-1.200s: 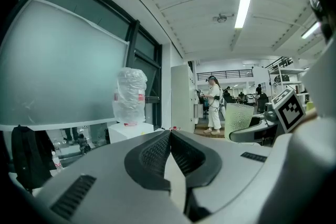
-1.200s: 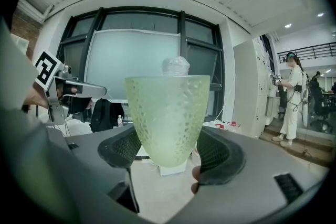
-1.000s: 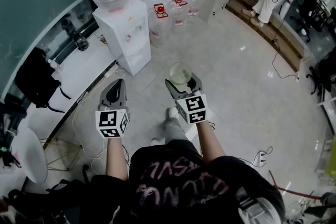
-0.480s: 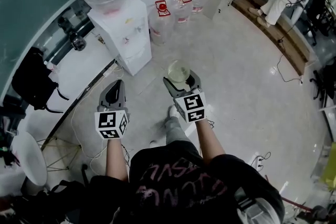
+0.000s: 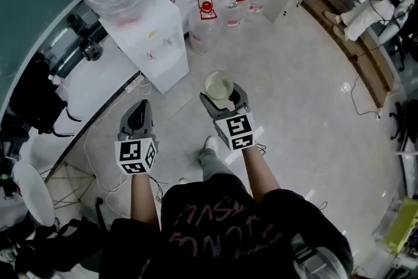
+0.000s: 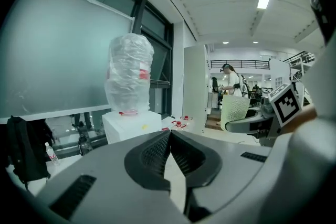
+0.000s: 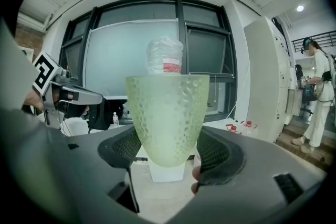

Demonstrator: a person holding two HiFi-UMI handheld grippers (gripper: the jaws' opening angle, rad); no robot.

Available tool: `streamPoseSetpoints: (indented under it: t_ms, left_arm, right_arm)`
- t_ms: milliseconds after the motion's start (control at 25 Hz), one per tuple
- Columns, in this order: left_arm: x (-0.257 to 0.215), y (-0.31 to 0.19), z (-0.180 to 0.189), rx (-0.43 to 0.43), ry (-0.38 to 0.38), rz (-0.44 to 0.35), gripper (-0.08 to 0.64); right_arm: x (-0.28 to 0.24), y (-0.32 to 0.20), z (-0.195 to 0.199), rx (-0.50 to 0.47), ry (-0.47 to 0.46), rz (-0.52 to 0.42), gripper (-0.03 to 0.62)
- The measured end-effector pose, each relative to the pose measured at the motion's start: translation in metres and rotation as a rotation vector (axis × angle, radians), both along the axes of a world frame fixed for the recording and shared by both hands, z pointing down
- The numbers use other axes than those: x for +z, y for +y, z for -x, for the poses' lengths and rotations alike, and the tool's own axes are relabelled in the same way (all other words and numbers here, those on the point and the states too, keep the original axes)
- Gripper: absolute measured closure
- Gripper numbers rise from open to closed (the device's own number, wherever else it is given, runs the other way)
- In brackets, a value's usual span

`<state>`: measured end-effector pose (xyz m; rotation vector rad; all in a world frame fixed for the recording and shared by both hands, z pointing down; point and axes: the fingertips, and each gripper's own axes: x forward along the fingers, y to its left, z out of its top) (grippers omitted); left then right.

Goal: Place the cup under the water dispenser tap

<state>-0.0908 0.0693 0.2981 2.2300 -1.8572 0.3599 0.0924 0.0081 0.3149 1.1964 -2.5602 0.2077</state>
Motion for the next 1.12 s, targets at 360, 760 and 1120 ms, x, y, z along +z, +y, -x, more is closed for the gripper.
streamPoseSetpoints:
  t_ms: [360,760,1120]
  left_arm:
    - [0.016,-0.054,-0.001,-0.087,-0.012,0.035,0.545]
    - [0.038,-0.103,0.011,-0.108,-0.006,0.064,0.545]
    - [0.085,-0.135,0.032,-0.101,0.009,0.104,0.545]
  right_arm:
    - [0.023,-0.070,0.002,-0.087,0.016,0.023,0.253]
    - [0.045,-0.117,0.026,-0.136,0.020,0.050,0.253]
    - [0.082,-0.154,0.049,-0.134,0.017,0.063,0.253]
